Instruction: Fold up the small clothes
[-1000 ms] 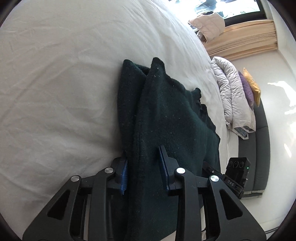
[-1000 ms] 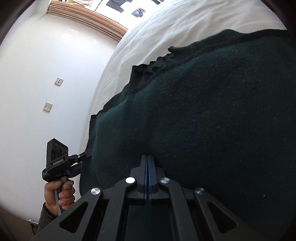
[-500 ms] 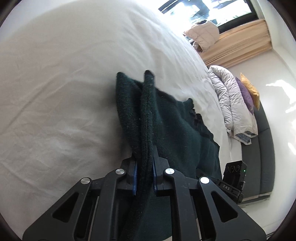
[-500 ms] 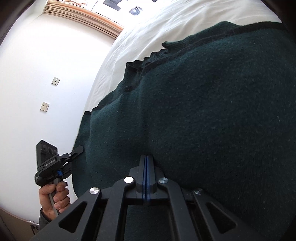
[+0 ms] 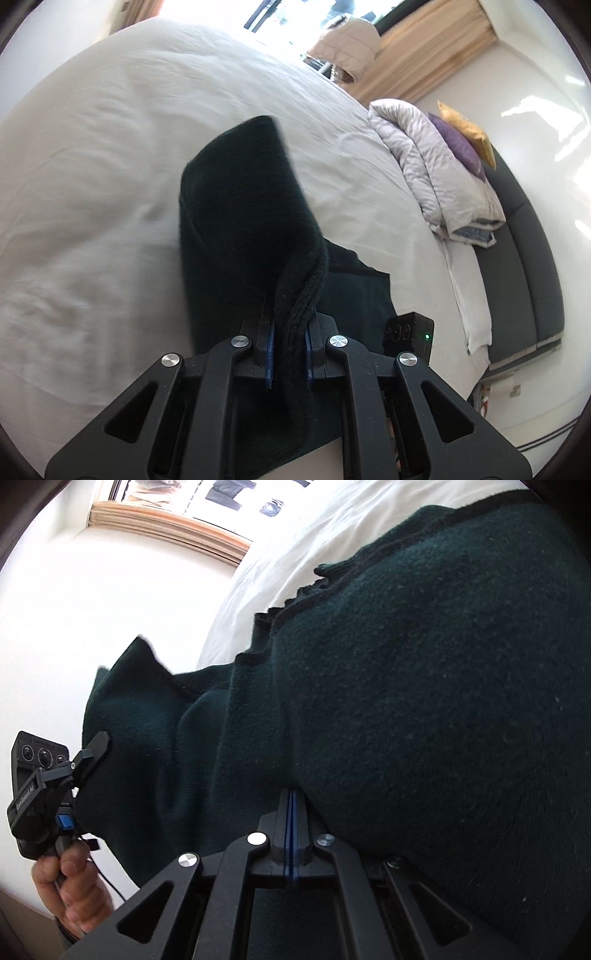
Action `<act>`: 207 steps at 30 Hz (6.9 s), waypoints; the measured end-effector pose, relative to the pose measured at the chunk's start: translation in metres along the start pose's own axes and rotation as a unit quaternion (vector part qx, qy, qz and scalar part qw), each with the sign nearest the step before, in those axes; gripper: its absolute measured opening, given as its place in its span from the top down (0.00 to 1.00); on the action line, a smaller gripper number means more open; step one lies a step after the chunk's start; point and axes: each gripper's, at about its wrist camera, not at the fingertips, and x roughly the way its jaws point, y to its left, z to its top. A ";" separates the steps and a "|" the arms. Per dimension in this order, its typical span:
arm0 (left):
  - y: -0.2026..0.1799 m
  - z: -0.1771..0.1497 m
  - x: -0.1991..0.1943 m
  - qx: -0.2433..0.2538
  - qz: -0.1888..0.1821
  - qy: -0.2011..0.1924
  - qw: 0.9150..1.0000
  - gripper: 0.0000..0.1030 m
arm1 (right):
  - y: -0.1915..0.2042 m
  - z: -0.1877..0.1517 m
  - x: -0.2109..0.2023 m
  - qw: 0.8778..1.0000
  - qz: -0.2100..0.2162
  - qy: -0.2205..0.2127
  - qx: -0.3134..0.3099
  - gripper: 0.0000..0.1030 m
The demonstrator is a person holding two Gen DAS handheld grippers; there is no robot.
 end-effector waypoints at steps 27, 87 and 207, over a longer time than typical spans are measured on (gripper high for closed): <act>-0.135 -0.085 0.115 0.140 0.060 0.051 0.987 0.69 | -0.070 0.053 -0.099 0.988 0.100 -0.051 0.105 0.26; -0.121 -0.191 0.059 0.165 -0.048 0.022 0.985 0.52 | -0.050 0.000 -0.164 0.998 -0.060 -0.023 0.001 0.59; -0.023 -0.029 0.105 0.028 -0.046 0.056 0.997 0.75 | -0.059 0.054 -0.136 0.993 -0.089 -0.075 0.012 0.75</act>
